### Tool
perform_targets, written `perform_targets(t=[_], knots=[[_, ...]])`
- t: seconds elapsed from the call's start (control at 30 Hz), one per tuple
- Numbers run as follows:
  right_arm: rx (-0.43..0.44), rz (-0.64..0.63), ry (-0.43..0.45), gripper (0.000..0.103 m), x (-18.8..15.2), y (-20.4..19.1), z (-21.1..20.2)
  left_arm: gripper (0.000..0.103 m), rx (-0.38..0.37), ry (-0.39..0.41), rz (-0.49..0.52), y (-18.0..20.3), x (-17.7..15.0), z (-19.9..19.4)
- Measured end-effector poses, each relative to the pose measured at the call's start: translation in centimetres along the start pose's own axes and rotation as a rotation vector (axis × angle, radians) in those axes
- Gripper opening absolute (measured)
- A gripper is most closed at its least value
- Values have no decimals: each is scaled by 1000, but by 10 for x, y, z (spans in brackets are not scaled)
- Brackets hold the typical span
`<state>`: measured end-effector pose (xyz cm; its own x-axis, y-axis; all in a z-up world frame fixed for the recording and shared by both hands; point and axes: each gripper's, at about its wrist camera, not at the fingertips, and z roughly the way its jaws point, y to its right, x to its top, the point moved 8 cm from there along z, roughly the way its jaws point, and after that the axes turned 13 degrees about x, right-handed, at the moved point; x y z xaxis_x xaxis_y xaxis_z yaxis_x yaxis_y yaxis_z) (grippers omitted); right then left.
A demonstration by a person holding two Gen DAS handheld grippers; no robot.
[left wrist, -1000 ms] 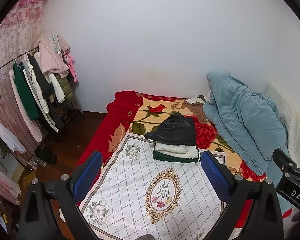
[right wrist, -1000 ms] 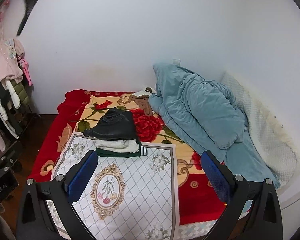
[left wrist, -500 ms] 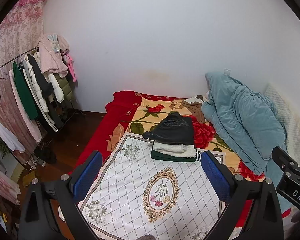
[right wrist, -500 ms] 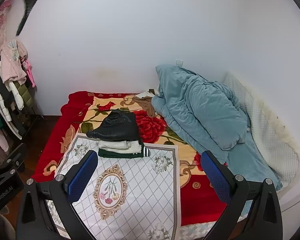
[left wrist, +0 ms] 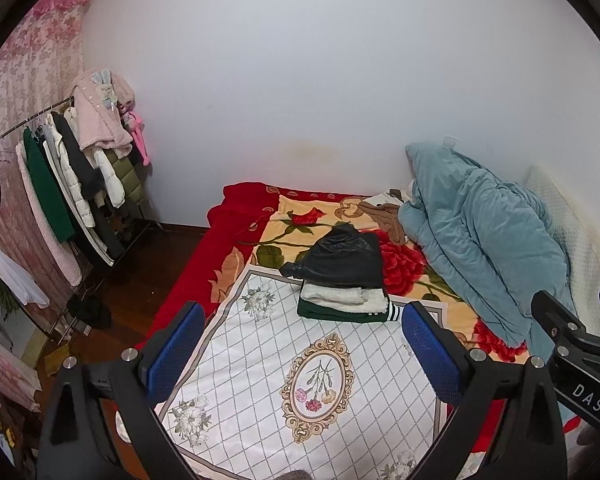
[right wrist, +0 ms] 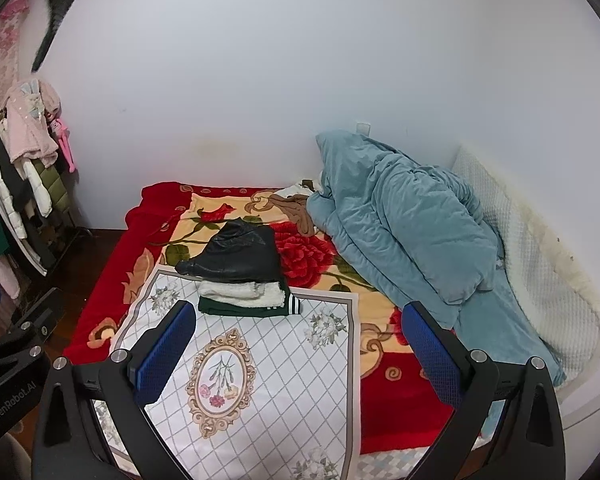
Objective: Fold large clothes
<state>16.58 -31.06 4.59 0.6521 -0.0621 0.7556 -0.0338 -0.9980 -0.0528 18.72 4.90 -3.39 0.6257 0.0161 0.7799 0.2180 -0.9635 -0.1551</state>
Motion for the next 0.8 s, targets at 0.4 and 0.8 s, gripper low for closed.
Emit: perform_targets(t=[0.4, 0.8], knots=[[-5, -9, 4, 103, 3, 8, -1, 100, -6, -1, -8, 3, 3, -2], [-6, -8, 5, 103, 4, 10, -1, 100, -8, 0, -7, 2, 1, -3]])
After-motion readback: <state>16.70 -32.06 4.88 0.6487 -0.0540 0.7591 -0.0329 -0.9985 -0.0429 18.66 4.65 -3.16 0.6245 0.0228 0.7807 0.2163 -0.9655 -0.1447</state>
